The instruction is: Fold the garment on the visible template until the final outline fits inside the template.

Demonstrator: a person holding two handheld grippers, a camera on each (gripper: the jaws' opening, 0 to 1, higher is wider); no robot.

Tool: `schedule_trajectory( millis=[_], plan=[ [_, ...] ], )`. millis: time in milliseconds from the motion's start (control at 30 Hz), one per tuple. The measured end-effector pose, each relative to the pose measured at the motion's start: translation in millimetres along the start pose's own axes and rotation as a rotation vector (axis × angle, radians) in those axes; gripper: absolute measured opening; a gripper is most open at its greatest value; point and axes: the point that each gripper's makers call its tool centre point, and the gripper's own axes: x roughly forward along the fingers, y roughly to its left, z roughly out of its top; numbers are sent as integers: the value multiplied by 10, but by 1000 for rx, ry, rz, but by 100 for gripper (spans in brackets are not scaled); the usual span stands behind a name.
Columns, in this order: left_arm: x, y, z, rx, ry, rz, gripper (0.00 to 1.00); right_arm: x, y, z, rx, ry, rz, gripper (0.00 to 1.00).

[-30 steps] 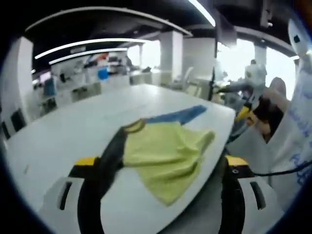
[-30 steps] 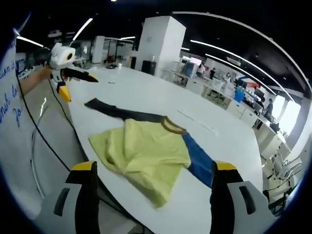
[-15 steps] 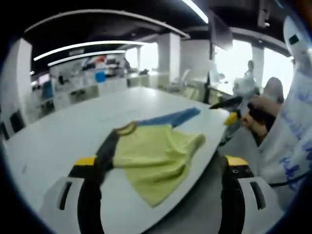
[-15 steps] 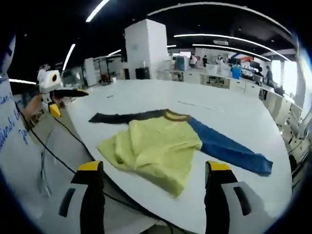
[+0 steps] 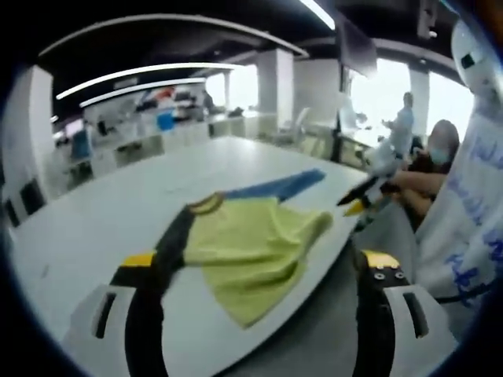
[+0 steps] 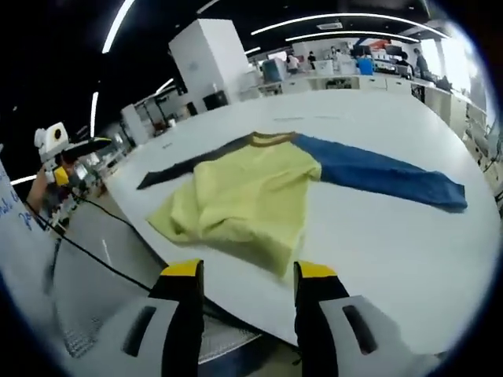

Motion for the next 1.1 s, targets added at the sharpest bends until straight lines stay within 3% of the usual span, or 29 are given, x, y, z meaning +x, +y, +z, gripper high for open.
schedule_trajectory(
  millis=[233, 267, 400, 567, 633, 700, 800, 967, 1100],
  plan=[
    [-26, 60, -25, 0, 17, 24, 99, 129, -154, -150, 43, 24, -31, 31],
    [-27, 59, -18, -4, 16, 20, 99, 191, -269, -206, 54, 18, -35, 30],
    [-9, 75, -16, -5, 20, 17, 99, 242, -370, -201, 84, 20, -36, 26],
    [39, 94, -53, -16, 25, 10, 99, 311, -305, -211, 69, 38, -21, 20],
    [64, 103, -110, -21, 38, 4, 99, 331, -288, -208, 64, 42, -18, 17],
    [109, 137, -295, -18, 102, 9, 99, 334, -275, -199, 57, 43, -18, 16],
    [164, 138, -461, -74, 140, -17, 95, 332, -261, -189, 55, 47, -13, 13],
    [278, 148, -651, -196, 161, -64, 84, 293, -218, -151, 64, 44, -2, 8],
    [396, 140, -824, -289, 204, -107, 67, 277, -241, -141, 61, 36, 6, 3]
  ],
)
